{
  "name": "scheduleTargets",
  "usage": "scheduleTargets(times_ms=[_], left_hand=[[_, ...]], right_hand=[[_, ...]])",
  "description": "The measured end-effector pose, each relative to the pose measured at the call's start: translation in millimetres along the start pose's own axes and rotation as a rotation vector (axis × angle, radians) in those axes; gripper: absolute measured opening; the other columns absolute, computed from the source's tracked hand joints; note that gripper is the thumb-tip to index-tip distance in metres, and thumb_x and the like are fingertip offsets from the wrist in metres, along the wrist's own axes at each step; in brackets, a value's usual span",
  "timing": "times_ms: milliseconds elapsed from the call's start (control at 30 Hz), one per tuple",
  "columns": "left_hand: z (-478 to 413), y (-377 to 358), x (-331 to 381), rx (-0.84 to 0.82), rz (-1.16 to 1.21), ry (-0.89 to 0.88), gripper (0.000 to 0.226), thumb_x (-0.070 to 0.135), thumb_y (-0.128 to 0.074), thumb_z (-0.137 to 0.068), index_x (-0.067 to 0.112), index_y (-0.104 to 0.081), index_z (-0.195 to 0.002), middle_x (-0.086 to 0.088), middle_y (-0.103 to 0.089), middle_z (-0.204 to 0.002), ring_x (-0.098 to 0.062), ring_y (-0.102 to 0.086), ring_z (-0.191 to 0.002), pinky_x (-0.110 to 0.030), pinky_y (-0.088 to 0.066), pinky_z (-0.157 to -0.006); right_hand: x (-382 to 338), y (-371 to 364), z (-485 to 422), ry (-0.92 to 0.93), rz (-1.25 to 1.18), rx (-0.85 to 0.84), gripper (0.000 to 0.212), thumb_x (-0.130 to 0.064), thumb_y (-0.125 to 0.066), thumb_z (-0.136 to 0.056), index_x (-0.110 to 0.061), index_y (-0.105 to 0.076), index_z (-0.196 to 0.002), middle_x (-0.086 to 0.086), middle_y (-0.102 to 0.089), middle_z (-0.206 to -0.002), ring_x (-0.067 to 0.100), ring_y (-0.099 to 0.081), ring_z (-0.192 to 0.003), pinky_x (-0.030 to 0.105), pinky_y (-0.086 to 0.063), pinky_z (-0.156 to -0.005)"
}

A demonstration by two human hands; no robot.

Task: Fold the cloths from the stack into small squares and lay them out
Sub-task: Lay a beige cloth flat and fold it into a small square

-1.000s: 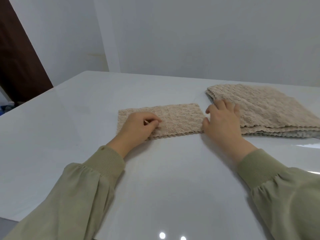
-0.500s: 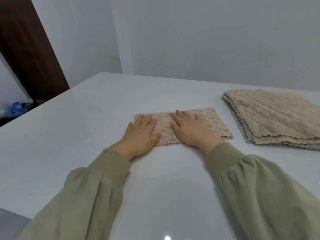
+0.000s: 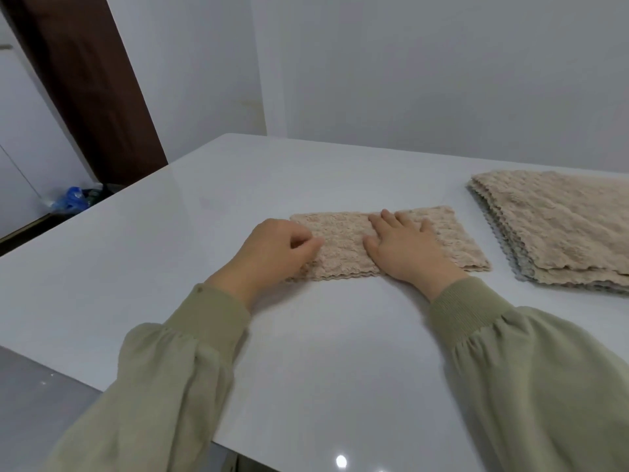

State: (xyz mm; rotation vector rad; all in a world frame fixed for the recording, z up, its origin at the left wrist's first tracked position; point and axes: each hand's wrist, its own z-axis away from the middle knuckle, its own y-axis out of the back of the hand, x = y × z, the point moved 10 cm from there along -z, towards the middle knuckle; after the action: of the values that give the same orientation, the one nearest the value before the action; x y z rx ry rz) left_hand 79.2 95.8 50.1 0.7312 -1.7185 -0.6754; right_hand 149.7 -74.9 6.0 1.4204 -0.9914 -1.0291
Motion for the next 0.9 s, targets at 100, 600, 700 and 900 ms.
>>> scheduleTargets(times_ms=[100,600,700,900], left_hand=[[-14,12,22,0.205,-0.074,-0.041,0.026,0.025,-0.047,-0.095,0.014,-0.071,-0.092,0.000,-0.070,-0.089,-0.018,-0.058,-0.092,-0.031,-0.045,-0.084],[-16,-78,0,-0.290,-0.593,0.017,0.064,0.054,-0.013,-0.096,0.023,-0.002,-0.151,0.005,0.002,-0.159,-0.018,0.003,-0.146,-0.047,0.002,-0.116],[-16,-77,1,-0.272,-0.584,0.020,0.063,0.054,-0.014,-0.097,0.023,-0.003,-0.151,0.005,0.000,-0.159,-0.018,0.000,-0.146,-0.047,0.001,-0.117],[-15,-73,4,-0.218,-0.575,0.027,0.062,0.053,-0.018,-0.097,0.023,-0.010,-0.151,0.002,-0.011,-0.158,-0.020,-0.009,-0.145,-0.046,-0.006,-0.116]], right_hand=[[-7,0,5,0.085,-0.016,-0.041,0.056,-0.045,-0.021,-0.097,-0.029,-0.013,-0.150,-0.001,-0.009,-0.159,0.022,-0.006,-0.146,0.052,-0.006,-0.115],[40,-4,2,-0.030,-0.034,-0.068,0.052,-0.044,-0.014,-0.099,-0.032,-0.011,-0.150,-0.007,-0.004,-0.159,0.017,-0.002,-0.146,0.055,0.001,-0.113],[64,-2,2,-0.146,-0.037,-0.040,0.053,-0.039,-0.015,-0.098,-0.026,-0.015,-0.150,-0.004,-0.008,-0.159,0.018,-0.006,-0.146,0.055,0.001,-0.113],[66,45,34,-0.255,0.000,0.359,0.058,-0.033,-0.017,-0.088,-0.003,-0.056,-0.117,0.019,-0.053,-0.127,0.037,-0.046,-0.116,0.048,-0.038,-0.093]])
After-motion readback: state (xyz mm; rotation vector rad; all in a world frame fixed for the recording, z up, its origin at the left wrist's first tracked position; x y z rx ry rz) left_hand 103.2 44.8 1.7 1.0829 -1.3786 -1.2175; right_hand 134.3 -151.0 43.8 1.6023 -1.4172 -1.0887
